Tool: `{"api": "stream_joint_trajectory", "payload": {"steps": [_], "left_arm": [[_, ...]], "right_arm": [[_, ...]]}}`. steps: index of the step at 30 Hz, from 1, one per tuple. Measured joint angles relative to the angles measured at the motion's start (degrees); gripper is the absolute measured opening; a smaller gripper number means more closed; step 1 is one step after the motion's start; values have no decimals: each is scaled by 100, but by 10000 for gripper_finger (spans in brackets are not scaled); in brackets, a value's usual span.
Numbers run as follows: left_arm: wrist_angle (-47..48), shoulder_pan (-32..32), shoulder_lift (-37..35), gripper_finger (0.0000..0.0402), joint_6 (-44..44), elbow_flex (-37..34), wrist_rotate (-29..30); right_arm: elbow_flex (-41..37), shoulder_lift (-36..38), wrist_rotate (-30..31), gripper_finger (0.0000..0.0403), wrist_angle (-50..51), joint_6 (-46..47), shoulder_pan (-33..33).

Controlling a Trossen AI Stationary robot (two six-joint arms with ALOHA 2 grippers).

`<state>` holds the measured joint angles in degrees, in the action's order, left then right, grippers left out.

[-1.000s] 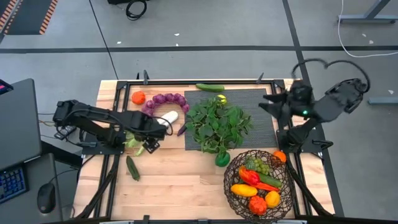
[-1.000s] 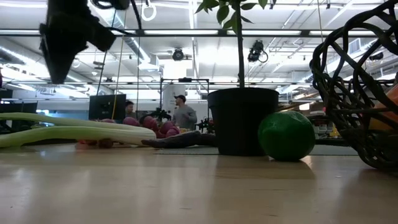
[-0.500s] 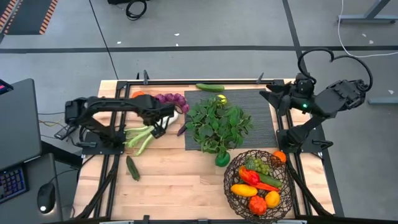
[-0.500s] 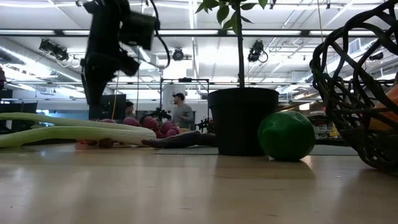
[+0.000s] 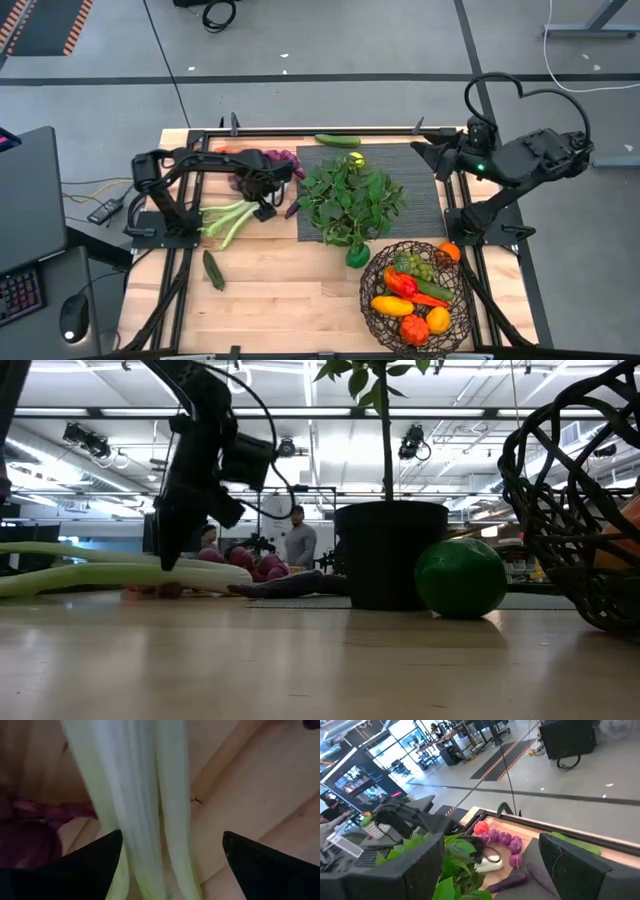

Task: Build produce basket
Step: Put the green celery into the brown wire basket

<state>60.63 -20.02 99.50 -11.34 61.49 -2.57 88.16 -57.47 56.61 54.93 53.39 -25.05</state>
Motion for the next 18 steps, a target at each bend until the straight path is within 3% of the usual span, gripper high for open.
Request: {"api": "stream_joint_trajectory", "payload": {"steps": [5, 9, 18], "left_arm": [[-23, -179, 382, 351, 198, 3, -130], [-35, -233, 448, 321, 153, 1, -126], [524, -228, 238, 153, -159, 1, -118]], "right_arm": [[0, -21, -280, 326, -3, 111, 65], [-2, -59, -381, 326, 1, 110, 88], [-4, -92, -362, 326, 3, -126, 169]]}}
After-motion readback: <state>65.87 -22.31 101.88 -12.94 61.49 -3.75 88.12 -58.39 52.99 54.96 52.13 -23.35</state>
